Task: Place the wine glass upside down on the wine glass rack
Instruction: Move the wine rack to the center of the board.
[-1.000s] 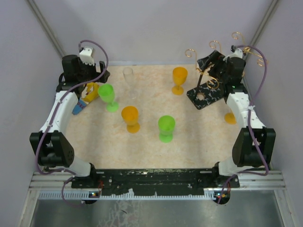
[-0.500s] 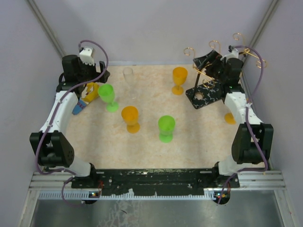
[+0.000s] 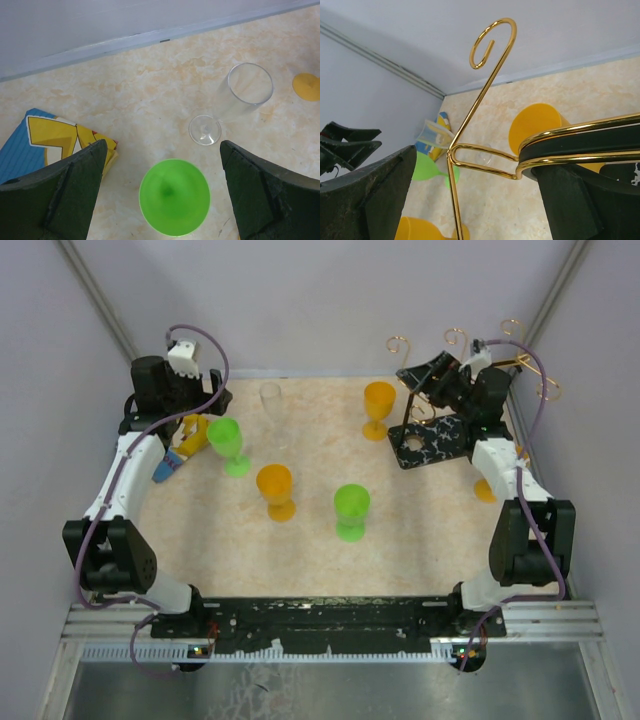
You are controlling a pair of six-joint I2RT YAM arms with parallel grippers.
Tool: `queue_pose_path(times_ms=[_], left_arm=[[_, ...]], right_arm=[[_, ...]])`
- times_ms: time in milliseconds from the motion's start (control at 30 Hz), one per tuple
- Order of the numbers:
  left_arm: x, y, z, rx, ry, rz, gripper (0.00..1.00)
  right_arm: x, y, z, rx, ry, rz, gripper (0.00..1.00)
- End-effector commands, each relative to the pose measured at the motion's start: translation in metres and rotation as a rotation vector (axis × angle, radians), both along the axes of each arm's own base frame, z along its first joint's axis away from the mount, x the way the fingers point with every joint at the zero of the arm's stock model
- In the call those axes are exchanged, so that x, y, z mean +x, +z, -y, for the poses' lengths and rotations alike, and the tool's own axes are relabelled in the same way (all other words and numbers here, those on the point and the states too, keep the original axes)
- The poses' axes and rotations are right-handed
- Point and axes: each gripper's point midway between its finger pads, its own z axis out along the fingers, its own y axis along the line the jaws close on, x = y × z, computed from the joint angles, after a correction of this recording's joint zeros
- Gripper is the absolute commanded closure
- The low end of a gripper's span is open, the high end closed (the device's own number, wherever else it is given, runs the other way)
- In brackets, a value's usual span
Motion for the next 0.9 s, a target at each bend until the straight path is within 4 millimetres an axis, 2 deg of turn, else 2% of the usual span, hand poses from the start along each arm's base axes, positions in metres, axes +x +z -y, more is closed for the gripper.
queue_pose_path(times_ms=[0, 300, 867], left_arm=[[-0.003, 0.011, 0.004, 0.002, -0.012, 0.029, 0.00], [-0.008, 0.014, 0.005, -0.002, -0.014, 0.034, 0.00], [-0.012, 0.013, 0.006, 0.006, -0.023, 0.034, 0.00]], right_arm=[[-0.016, 0.043, -0.021, 0.008, 0.119, 0.166, 0.01], [-0.035, 0.060, -0.029, 0.008, 0.189, 0.211, 0.01], [-0.077, 0.076, -0.038, -0.021, 0.258, 0.240, 0.01]])
